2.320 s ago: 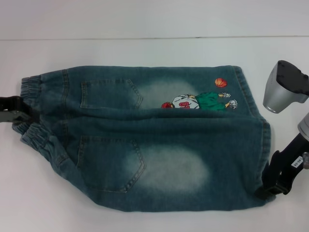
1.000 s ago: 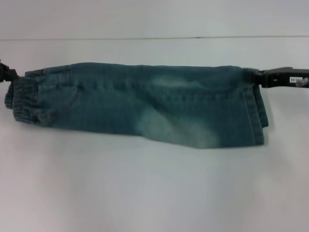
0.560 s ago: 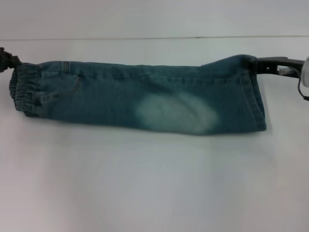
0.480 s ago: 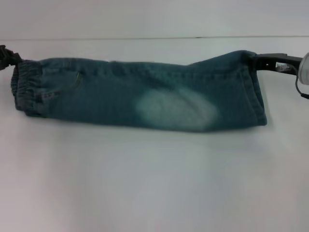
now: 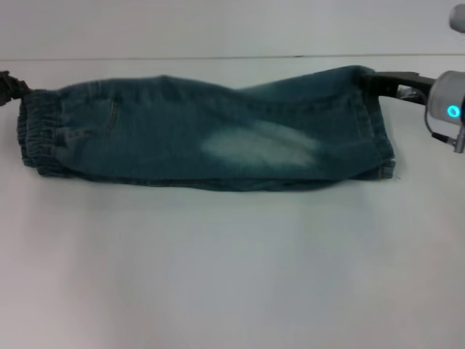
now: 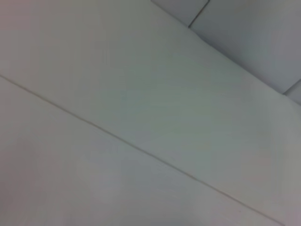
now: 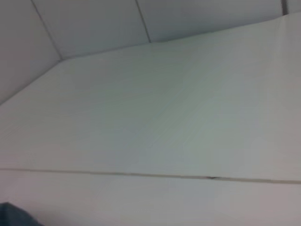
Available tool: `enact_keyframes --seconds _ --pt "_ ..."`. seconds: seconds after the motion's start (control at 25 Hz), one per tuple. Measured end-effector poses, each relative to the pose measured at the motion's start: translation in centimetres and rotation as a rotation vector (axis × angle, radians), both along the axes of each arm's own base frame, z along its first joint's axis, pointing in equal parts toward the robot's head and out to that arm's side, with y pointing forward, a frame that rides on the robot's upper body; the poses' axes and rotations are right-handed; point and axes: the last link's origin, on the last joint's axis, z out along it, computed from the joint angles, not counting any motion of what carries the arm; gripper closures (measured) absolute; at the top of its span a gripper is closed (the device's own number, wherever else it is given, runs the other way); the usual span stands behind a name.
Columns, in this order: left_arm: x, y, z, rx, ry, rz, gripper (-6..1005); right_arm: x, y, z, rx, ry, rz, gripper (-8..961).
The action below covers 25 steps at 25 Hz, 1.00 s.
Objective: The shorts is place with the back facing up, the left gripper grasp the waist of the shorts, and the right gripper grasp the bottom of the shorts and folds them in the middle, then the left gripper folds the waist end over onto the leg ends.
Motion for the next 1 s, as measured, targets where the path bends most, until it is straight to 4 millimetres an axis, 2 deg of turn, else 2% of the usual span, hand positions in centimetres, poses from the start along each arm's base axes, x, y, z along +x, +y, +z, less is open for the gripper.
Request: enact_keyframes --seconds 0.16,0.36,0.4,0.52,0.72,1.0 --pt "0.0 0.1 -0.5 -0.009 -0.001 -0.002 952 -0.5 -0.1 -1.1 -0.016 -0.019 0.008 849" --pt "0.5 0.1 -1.3 -0.012 0.005 -0.026 944 -0.4 -0.1 -1.3 -0.011 -0.026 0.005 836" --pt "0.4 0.0 -1.3 -0.011 0.007 -0.029 942 -0.3 -0.2 -1.3 -0.009 -0.024 0.001 796" --pt "0.1 -0.2 -1.1 0.014 0.005 -0.038 757 0.2 -0.5 -1.0 0.004 0.009 -0.013 675" --pt "-0.4 -1.0 -0.6 0.059 -0.04 -0.054 518 0.6 -0.9 0.0 0.011 0.08 -0.019 500" --pt "-0.1 -1.6 -0.5 0.04 -0.073 -0.091 237 1.1 -1.0 0.6 -0.04 0.079 -0.036 258"
